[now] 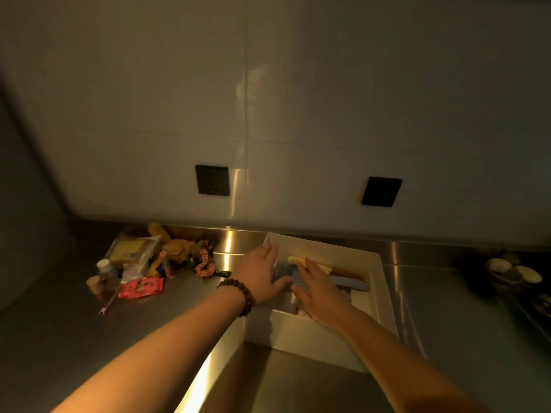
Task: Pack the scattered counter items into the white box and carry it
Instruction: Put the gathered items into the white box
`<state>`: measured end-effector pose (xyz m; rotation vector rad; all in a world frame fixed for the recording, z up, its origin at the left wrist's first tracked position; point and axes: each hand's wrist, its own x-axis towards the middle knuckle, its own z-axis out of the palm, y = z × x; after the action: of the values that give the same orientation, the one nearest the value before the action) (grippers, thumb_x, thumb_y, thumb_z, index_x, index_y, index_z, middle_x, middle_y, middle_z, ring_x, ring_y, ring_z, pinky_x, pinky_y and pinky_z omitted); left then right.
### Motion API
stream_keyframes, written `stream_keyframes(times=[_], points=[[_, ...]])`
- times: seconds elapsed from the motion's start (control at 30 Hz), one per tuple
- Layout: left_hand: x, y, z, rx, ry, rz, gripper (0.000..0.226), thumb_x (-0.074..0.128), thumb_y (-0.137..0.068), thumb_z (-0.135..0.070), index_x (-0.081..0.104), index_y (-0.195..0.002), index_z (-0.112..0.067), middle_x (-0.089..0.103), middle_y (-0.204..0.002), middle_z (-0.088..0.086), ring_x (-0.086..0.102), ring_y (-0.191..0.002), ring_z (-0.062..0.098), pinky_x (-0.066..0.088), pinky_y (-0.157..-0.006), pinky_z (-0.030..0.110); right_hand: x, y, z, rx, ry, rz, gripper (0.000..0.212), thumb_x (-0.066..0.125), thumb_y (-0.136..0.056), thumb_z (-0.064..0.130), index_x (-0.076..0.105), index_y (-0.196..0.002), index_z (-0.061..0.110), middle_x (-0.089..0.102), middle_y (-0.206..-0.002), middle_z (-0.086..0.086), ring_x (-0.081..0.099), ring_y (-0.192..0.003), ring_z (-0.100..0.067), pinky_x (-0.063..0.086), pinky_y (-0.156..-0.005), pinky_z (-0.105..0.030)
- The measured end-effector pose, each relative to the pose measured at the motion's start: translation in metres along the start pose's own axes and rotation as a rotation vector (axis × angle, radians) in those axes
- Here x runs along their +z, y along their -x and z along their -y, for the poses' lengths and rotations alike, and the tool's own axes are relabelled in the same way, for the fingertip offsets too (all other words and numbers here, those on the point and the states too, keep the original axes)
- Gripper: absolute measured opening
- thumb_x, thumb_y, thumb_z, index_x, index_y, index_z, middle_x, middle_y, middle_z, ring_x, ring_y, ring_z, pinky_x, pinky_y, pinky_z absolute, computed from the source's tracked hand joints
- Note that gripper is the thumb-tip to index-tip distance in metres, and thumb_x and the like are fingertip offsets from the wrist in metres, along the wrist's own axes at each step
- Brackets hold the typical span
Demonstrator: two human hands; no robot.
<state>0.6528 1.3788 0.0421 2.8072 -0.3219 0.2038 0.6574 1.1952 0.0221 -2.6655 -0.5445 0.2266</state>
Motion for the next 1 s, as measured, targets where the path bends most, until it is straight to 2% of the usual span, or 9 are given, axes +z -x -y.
stream_keyframes(times=[0.1,0.27,0.37,0.43,0.53,0.6,0.73,0.83,1.0], points=[[-0.014,0.031,0.019,-0.106,-0.038,-0.088,0.080,0.045,-0.084,-0.062,0.023,-0.146,-0.015,0.037,-0.145,0.006,0.036,-0.130,0.022,0.029,-0.108,0.034,0.007,-0.002,0.032,-0.079,-0.103,-0.002,0.062,0.039,-0.098,0.045,0.015,-0.151,0.024,0.003,-0.161,0.001,0.007,-0.147,-0.021,0.025,-0.116,-0.046],[-0.030,0.088,0.061,-0.263,-0.071,-0.104,0.076,0.044,-0.086,-0.059,0.024,-0.146,-0.017,0.036,-0.146,0.007,0.033,-0.133,0.023,0.027,-0.110,0.037,0.025,-0.011,0.083,-0.221,-0.061,0.002,0.063,0.042,-0.096,0.047,0.024,-0.149,0.019,0.013,-0.160,-0.004,0.011,-0.146,-0.022,0.017,-0.117,-0.039],[-0.037,0.119,0.091,-0.366,-0.102,-0.086,0.076,0.043,-0.087,-0.060,0.021,-0.147,-0.018,0.033,-0.148,0.007,0.031,-0.135,0.023,0.026,-0.111,0.037,0.040,-0.016,0.116,-0.262,-0.038,0.063,0.060,0.042,-0.096,0.048,0.026,-0.148,0.022,0.016,-0.159,-0.002,0.018,-0.145,-0.022,0.019,-0.116,-0.042],[-0.039,0.139,0.112,-0.425,-0.104,-0.083,0.076,0.043,-0.087,-0.060,0.022,-0.147,-0.018,0.031,-0.149,0.007,0.030,-0.135,0.024,0.026,-0.111,0.038,0.051,-0.019,0.135,-0.298,0.067,0.051,0.056,0.040,-0.096,0.048,0.030,-0.146,0.025,0.023,-0.156,0.000,0.024,-0.143,-0.022,0.010,-0.117,-0.048],[-0.039,0.164,0.144,-0.496,-0.081,-0.092,0.076,0.042,-0.086,-0.060,0.021,-0.147,-0.020,0.028,-0.151,0.007,0.028,-0.136,0.025,0.025,-0.111,0.037,0.067,-0.025,0.159,-0.333,0.128,0.014,0.053,0.041,-0.097,0.043,0.032,-0.146,0.024,0.032,-0.152,-0.001,0.026,-0.141,-0.020,0.000,-0.118,-0.043],[-0.040,0.176,0.165,-0.533,-0.062,-0.087,0.076,0.042,-0.086,-0.060,0.021,-0.147,-0.021,0.029,-0.150,0.007,0.029,-0.135,0.025,0.026,-0.110,0.038,0.078,-0.032,0.176,-0.343,0.101,0.038,0.055,0.043,-0.097,0.040,0.030,-0.147,0.023,0.030,-0.153,-0.002,0.024,-0.142,-0.019,0.004,-0.119,-0.040],[-0.042,0.192,0.213,-0.579,-0.037,-0.128,0.069,0.043,-0.085,-0.058,0.031,-0.142,-0.022,0.038,-0.143,0.006,0.035,-0.130,0.023,0.029,-0.105,0.035,0.105,-0.051,0.214,-0.301,0.032,0.108,0.057,0.048,-0.095,0.039,0.030,-0.147,0.021,0.026,-0.154,-0.003,0.024,-0.141,-0.024,0.027,-0.115,-0.039],[-0.046,0.199,0.255,-0.616,0.006,-0.203,0.065,0.045,-0.082,-0.058,0.038,-0.136,-0.022,0.043,-0.136,0.004,0.040,-0.122,0.021,0.034,-0.101,0.034,0.126,-0.073,0.242,-0.253,-0.058,0.124,0.059,0.053,-0.094,0.034,0.029,-0.147,0.023,0.024,-0.154,-0.004,0.022,-0.142,-0.023,0.031,-0.113,-0.041],[-0.049,0.190,0.316,-0.660,0.225,-0.263,0.085,0.059,-0.073,-0.063,0.027,-0.141,-0.023,0.035,-0.141,0.001,0.039,-0.125,0.018,0.038,-0.104,0.035,0.155,-0.117,0.280,-0.132,-0.308,-0.011,0.067,0.063,-0.090,0.028,0.029,-0.147,0.025,0.028,-0.150,-0.005,0.033,-0.137,-0.024,0.037,-0.110,-0.042]])
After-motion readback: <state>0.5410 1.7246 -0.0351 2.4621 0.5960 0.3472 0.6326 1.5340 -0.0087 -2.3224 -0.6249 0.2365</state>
